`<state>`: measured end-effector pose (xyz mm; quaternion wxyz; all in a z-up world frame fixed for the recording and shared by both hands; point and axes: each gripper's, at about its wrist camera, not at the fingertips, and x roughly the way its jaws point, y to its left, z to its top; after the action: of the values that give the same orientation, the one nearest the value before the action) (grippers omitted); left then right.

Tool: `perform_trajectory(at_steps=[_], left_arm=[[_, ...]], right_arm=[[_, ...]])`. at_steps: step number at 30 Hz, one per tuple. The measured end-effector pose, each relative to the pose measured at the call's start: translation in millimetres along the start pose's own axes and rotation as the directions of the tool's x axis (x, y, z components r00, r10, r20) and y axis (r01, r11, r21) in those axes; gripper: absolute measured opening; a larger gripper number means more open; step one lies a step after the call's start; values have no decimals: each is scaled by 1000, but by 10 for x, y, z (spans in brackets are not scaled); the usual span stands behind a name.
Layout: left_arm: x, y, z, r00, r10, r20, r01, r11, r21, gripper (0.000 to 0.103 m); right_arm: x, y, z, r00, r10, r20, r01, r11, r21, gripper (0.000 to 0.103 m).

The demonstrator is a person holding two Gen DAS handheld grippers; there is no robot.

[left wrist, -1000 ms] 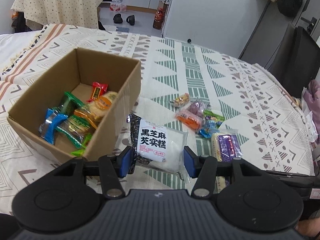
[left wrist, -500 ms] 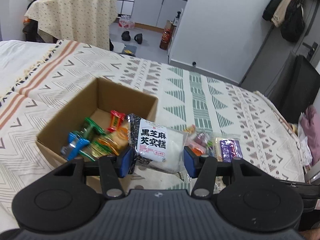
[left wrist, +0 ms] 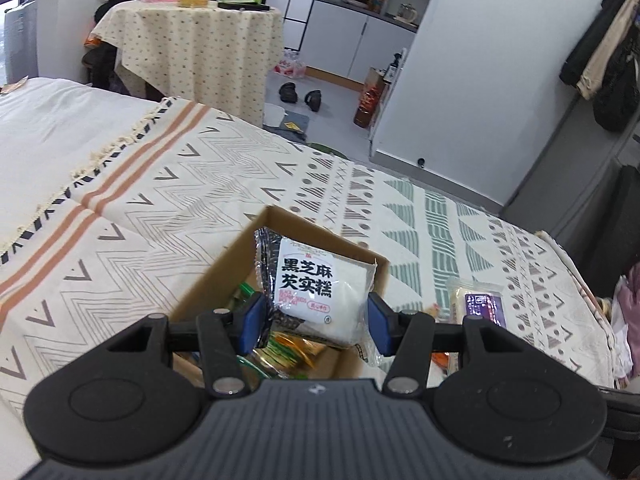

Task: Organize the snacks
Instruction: 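Carry the white packet and purple bar over the box and release both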

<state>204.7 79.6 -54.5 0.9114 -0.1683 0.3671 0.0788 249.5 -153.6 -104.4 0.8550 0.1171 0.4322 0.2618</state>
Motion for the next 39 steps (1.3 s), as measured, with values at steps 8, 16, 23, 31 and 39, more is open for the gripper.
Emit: perform_trajectory(at_steps=[8, 16, 23, 31, 39], left_arm=[[92, 245, 92, 1000, 19, -12, -20, 999, -38, 54], [140, 446, 83, 999, 33, -24, -35, 997, -66, 62], [121, 590, 93, 998, 58, -26, -60, 995, -77, 71], [151, 621, 79, 995, 87, -48, -90, 994, -68, 89], [136, 491, 30, 996, 64, -59, -67, 996, -51, 96]], right_arm=[[204, 246, 83, 1000, 18, -6, -18, 1000, 5, 25], [416, 449, 174, 1000, 28, -13, -28, 1000, 12, 25], [575, 616, 229, 998, 67, -1, -67, 997, 37, 31], [494, 588, 183, 999, 44, -20, -44, 999, 3, 52], [236, 255, 102, 999, -34, -17, 34, 999, -12, 62]])
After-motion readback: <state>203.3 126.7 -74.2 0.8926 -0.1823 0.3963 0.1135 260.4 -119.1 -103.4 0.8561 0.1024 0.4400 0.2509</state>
